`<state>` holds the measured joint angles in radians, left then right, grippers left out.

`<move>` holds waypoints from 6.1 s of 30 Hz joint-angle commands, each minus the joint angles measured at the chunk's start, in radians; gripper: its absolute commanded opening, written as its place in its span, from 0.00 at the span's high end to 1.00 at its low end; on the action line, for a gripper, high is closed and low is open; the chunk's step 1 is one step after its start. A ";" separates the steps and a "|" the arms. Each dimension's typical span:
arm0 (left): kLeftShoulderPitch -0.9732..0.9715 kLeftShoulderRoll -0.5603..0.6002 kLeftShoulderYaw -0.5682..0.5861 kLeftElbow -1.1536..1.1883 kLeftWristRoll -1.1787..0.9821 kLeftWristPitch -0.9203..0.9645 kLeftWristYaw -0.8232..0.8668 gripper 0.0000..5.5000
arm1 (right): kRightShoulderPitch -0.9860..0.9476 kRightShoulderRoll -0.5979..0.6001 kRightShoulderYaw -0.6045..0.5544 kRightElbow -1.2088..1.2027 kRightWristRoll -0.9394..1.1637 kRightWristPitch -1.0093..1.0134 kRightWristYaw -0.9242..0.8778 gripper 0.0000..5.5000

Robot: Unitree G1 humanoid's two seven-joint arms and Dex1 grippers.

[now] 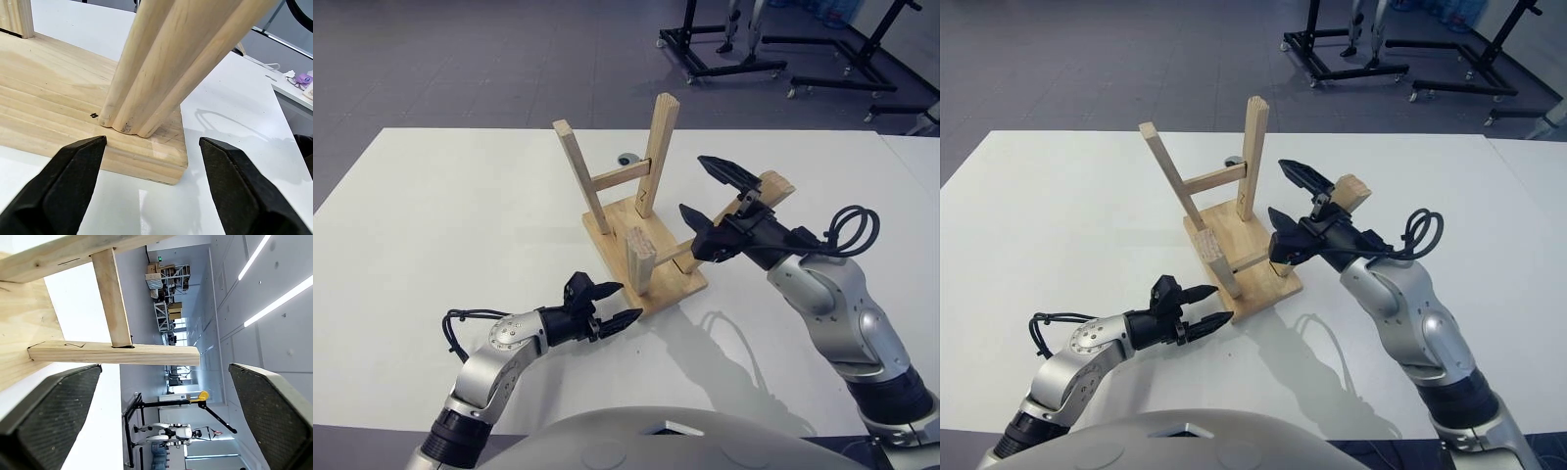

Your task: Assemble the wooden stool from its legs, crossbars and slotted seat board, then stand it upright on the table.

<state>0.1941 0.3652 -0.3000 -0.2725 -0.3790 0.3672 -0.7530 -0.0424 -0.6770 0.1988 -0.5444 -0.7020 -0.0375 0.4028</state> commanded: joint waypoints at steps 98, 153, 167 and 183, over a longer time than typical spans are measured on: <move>-0.011 0.125 -0.052 -0.705 0.140 0.229 0.285 0.37 | -0.422 -0.026 -0.471 0.897 1.117 0.433 0.481 0.13; -0.418 0.175 0.063 -0.414 -0.023 0.269 0.109 0.37 | -0.089 0.269 -0.477 0.013 1.325 0.637 -0.109 0.13; -0.375 0.190 0.086 -0.438 -0.008 0.269 0.157 0.37 | 0.002 0.414 -0.502 -0.152 1.448 0.736 -0.327 0.13; -0.493 0.112 -0.039 -0.298 0.025 0.216 0.080 0.37 | -0.038 0.347 -0.117 -0.190 1.217 0.686 -0.171 0.13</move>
<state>-0.2381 0.5419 -0.2145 -0.6187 -0.3746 0.5845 -0.6494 0.0015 -0.3748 -0.1548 -0.6748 0.4295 0.6252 0.1118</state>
